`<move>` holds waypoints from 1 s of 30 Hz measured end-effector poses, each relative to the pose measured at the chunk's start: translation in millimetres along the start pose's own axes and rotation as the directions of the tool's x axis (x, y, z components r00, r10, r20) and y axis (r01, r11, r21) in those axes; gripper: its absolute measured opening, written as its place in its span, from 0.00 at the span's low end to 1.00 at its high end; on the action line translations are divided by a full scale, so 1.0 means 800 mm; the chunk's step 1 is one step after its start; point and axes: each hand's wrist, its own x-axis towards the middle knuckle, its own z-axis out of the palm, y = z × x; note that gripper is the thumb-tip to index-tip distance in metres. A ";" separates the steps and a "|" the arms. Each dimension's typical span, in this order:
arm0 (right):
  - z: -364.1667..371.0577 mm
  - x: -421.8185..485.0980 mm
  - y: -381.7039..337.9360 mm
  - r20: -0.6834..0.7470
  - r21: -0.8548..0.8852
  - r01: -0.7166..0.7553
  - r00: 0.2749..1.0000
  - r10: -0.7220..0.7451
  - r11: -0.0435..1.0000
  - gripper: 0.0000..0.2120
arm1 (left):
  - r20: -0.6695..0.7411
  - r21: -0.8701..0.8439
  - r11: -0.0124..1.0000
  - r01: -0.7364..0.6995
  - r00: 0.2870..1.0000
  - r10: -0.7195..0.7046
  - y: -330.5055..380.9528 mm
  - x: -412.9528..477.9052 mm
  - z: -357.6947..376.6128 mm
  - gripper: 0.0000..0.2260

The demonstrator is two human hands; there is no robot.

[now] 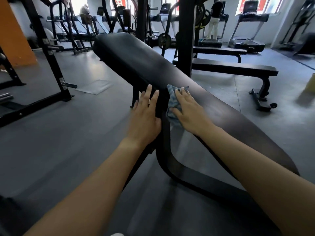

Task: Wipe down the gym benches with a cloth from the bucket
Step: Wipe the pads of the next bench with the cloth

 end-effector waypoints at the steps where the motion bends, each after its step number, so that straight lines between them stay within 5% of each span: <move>1: 0.003 0.000 0.002 -0.006 -0.006 0.012 1.000 -0.012 1.000 0.34 | -0.007 -0.016 1.000 -0.001 1.000 0.001 -0.002 0.001 0.002 0.36; 14: 0.030 -0.055 0.023 -0.152 -0.428 0.016 0.984 -0.089 0.904 0.33 | -0.007 -0.068 0.997 0.033 0.999 -0.033 -0.001 -0.001 0.005 0.37; 22: 0.030 0.043 -0.033 -0.085 -0.443 0.084 0.987 -0.136 0.892 0.37 | -0.055 -0.191 0.981 0.034 0.997 -0.045 0.000 0.004 0.008 0.35; 30: 0.027 -0.027 0.000 -0.109 -0.457 0.065 0.986 -0.128 0.887 0.42 | -0.109 -0.174 0.984 0.039 0.992 -0.058 -0.004 0.008 0.002 0.32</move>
